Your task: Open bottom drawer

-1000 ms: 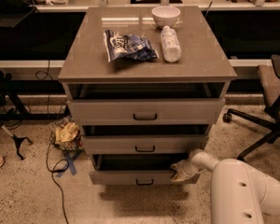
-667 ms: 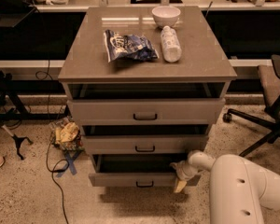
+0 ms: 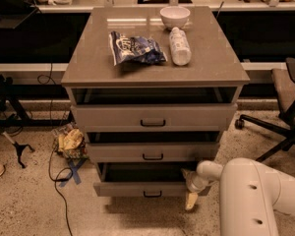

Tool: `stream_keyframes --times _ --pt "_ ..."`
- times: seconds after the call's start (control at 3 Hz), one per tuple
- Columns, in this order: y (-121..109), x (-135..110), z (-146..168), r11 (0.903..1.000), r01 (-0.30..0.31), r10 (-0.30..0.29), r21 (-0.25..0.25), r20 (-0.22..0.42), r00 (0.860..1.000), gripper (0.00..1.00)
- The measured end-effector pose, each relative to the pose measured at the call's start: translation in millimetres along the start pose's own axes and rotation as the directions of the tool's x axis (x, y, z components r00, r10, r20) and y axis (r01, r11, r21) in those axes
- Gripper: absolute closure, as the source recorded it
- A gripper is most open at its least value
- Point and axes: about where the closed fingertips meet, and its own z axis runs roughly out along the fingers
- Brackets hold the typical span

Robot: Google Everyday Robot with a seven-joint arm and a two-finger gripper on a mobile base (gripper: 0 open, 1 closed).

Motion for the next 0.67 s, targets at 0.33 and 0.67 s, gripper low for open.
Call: stream_keyframes --times 0.33,0.67 --pt "7.1 5.7 -0.4 0.9987 -0.049 0.049 -0.012 -0.006 0.999 0.00" --pt "17.1 11.5 -0.8 0.9954 -0.090 0.090 -0.033 -0.019 0.996 0.00"
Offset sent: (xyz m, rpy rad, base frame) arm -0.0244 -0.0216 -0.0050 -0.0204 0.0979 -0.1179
